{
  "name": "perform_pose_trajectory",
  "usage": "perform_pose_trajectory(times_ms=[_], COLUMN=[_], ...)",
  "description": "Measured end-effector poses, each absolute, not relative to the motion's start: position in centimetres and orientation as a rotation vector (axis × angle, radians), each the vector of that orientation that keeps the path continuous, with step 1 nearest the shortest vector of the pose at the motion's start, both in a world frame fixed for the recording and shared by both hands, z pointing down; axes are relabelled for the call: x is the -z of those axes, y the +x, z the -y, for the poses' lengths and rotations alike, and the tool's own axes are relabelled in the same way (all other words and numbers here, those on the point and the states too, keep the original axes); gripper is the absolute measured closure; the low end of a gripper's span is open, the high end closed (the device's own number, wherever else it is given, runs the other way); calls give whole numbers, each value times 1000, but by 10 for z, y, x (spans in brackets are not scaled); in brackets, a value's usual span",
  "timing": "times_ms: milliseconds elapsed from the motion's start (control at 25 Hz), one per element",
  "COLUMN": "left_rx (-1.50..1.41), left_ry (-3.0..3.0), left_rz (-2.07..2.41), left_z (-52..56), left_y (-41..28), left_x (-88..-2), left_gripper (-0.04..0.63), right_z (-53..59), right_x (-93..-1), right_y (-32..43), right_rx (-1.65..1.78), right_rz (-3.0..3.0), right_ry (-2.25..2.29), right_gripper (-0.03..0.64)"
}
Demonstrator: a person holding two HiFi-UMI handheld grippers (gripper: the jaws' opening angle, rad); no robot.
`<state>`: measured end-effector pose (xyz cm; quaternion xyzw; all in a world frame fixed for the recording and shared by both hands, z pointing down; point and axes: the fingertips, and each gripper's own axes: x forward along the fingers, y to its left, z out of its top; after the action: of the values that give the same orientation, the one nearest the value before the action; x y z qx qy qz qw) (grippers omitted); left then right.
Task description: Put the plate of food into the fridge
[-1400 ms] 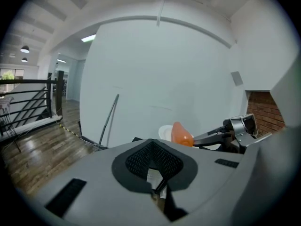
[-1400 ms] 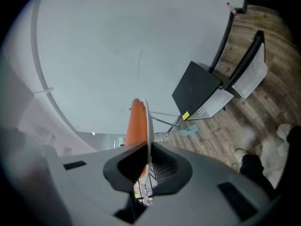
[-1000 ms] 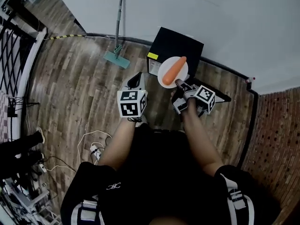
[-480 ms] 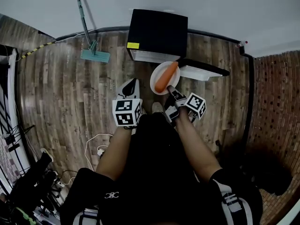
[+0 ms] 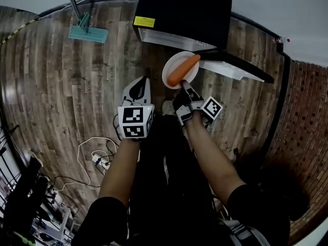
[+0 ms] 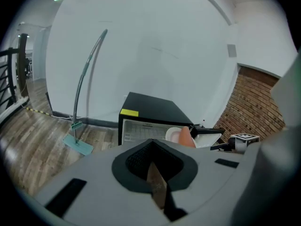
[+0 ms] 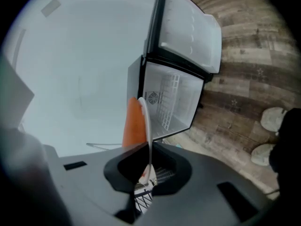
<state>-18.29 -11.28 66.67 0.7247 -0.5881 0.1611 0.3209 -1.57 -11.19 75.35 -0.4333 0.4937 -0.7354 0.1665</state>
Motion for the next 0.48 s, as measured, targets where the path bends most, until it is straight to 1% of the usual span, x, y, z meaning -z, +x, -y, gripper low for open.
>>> perform_pose_trajectory(times_ms=[240,480], left_rx=[-381,-348], left_ry=[1883,1961], left_rz=[1552,1587], left_z=[121,148], left_y=[-185,-180], left_x=[-762,-814], left_gripper=[597,597], right_z=[170,253], right_x=[-854,-909], right_y=[-6,-5], right_rx=[1996,1838], right_rz=[-1375,-1302], right_ry=[-1245,-1197], right_gripper=[592,592])
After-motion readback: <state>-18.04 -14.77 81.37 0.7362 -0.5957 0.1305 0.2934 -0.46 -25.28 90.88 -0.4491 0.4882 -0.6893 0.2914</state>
